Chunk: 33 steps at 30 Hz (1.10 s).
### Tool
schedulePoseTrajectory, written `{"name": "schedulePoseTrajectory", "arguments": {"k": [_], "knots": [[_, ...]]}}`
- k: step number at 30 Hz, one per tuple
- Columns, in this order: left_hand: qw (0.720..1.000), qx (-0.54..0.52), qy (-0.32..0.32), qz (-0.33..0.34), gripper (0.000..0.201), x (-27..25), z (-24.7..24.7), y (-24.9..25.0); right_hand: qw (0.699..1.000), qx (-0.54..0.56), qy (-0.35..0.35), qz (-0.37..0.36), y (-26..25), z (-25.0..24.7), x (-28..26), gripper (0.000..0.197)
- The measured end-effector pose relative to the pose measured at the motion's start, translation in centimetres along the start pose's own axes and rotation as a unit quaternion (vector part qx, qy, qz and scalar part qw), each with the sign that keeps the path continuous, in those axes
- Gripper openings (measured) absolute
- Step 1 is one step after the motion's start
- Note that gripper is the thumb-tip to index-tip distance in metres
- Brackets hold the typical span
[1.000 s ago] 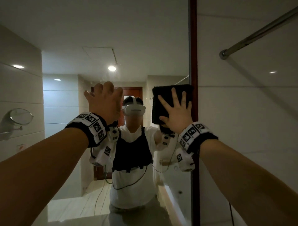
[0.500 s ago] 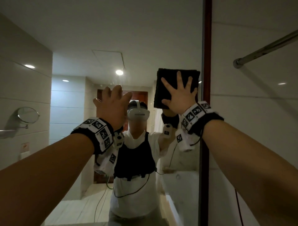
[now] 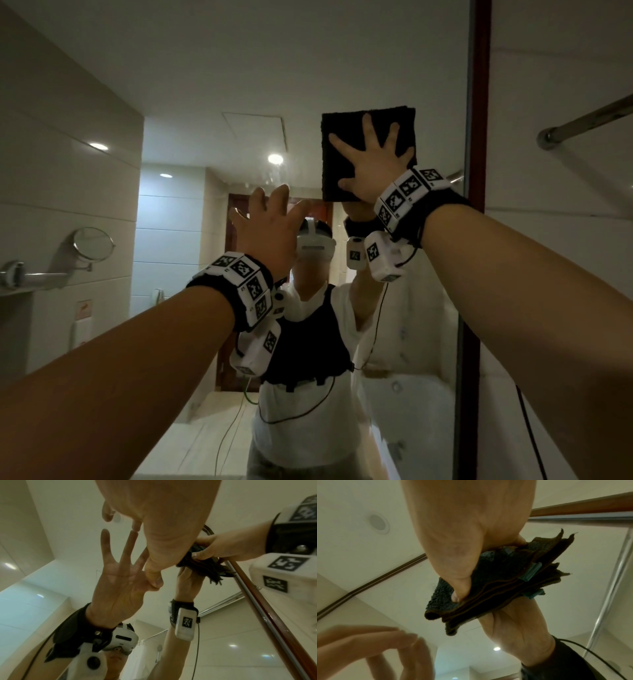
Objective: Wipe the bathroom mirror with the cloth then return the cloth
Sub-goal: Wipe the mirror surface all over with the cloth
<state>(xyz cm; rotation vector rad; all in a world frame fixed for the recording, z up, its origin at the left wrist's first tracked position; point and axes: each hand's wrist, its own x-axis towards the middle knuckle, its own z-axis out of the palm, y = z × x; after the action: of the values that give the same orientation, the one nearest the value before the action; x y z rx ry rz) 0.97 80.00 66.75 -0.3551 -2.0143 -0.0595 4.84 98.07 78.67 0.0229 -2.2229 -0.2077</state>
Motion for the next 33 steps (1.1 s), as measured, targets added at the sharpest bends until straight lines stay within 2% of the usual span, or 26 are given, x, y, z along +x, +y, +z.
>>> {"name": "schedulePoseTrajectory", "arguments": {"k": [6,14,19,26,33], "knots": [[1.0,0.009,0.023,-0.016,0.09,-0.3,-0.1,-0.2,0.995,-0.067,-0.019,-0.074,-1.0,1.0,-2.0,0.084],[1.0,-0.001,0.021,-0.012,0.087,-0.6,-0.3,0.1,0.99,-0.089,-0.036,-0.108,-0.4,5.5,-8.3,0.089],[1.0,-0.003,0.009,-0.009,0.08,-0.5,-0.2,0.0,0.995,-0.054,-0.022,-0.08,-0.3,5.9,-7.8,0.09],[1.0,0.005,0.022,-0.005,0.078,-0.3,0.3,-0.2,1.0,0.003,-0.001,-0.001,1.1,2.2,-2.9,0.086],[1.0,-0.006,0.02,-0.013,0.079,-0.3,0.8,-0.1,0.999,0.021,0.019,0.015,2.7,3.7,-4.5,0.084]]}}
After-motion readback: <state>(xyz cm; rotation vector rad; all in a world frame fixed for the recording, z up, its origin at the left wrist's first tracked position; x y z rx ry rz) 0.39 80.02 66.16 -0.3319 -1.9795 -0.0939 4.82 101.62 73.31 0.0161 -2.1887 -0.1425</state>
